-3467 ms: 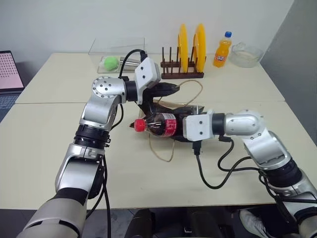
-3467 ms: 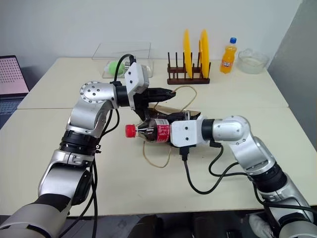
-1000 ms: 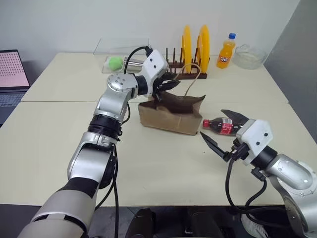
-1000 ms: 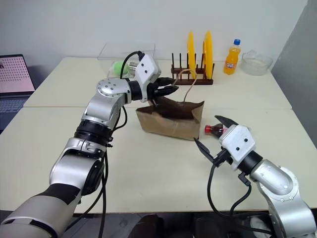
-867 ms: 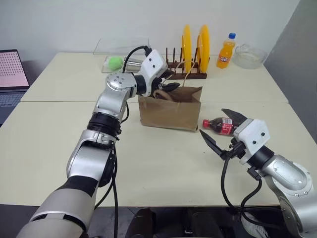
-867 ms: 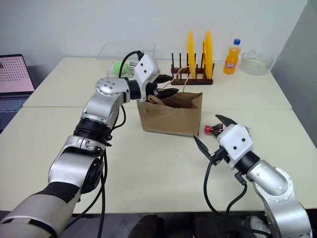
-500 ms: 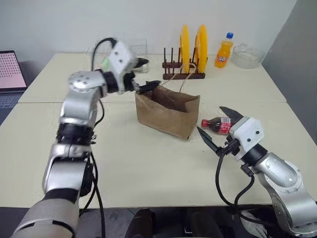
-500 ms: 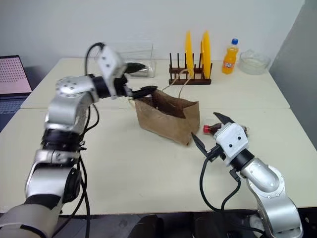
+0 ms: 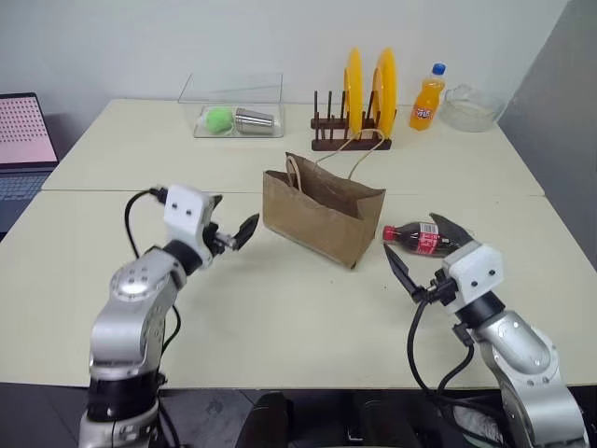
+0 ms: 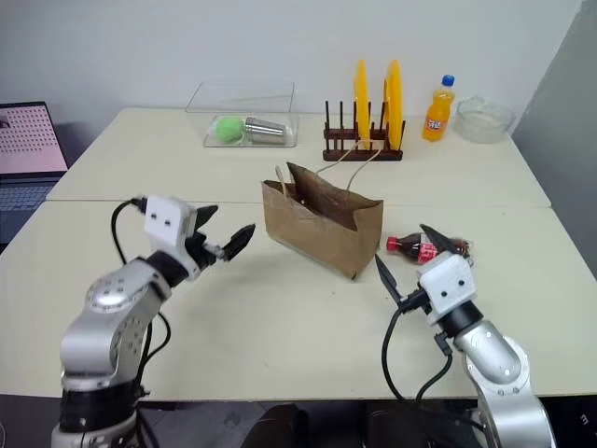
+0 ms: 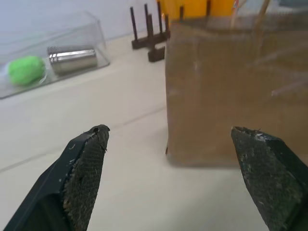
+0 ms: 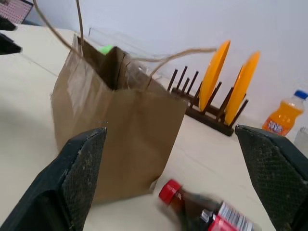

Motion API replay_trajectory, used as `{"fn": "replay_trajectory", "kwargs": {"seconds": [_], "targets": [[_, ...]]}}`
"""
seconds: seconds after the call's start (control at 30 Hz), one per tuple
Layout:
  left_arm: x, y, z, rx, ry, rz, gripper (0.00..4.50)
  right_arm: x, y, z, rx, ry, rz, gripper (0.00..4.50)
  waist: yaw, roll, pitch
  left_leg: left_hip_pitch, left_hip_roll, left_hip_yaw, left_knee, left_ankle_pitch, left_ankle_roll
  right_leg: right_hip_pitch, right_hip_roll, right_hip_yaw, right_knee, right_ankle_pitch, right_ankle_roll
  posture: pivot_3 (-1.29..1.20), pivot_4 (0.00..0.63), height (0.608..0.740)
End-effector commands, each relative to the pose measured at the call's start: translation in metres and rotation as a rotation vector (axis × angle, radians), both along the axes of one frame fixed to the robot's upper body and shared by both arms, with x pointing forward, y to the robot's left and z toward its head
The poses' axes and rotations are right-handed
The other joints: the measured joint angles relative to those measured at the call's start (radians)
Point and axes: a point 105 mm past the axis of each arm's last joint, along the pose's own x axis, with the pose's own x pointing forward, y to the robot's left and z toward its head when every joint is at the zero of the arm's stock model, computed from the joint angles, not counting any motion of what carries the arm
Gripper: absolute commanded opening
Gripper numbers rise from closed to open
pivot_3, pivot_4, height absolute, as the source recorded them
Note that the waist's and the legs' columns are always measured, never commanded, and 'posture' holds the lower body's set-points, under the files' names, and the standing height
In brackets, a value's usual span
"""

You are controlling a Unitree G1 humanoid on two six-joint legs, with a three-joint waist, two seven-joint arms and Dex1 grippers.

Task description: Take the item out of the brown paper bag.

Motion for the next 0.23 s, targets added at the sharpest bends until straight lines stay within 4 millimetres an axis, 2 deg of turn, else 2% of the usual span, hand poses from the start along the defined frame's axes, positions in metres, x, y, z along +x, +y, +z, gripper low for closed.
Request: {"fn": "replay_trajectory", "kwargs": {"seconds": [0.03, 0.13, 0.23], "targets": [[-0.012, -0.008, 0.013, 0.022, -0.120, 0.000, 4.27, -0.007, -0.006, 0.006, 0.046, -0.047, -0.053, 4.50, 0.001, 0.000, 0.000, 0.000, 0.000, 0.000, 0.000, 0.000, 0.000, 0.000, 0.000, 0.000, 0.000, 0.000, 0.000, 0.00, 0.150, 0.740], [-0.018, -0.014, 0.001, 0.019, -0.130, 0.013, 4.27, -0.001, -0.020, -0.003, 0.130, -0.037, -0.146, 4.50, 0.001, -0.001, -0.001, 0.001, 0.000, 0.000, 0.000, 0.000, 0.000, 0.002, 0.000, 0.000, -0.001, 0.000, 0.000, 0.00, 0.150, 0.740], [-0.019, -0.020, -0.005, 0.007, -0.135, 0.014, 4.27, 0.004, -0.027, -0.005, 0.142, -0.042, -0.165, 4.50, 0.001, -0.001, -0.001, 0.005, 0.000, 0.000, 0.000, 0.000, 0.001, 0.006, 0.000, 0.000, -0.001, 0.000, 0.000, 0.00, 0.150, 0.740]]}}
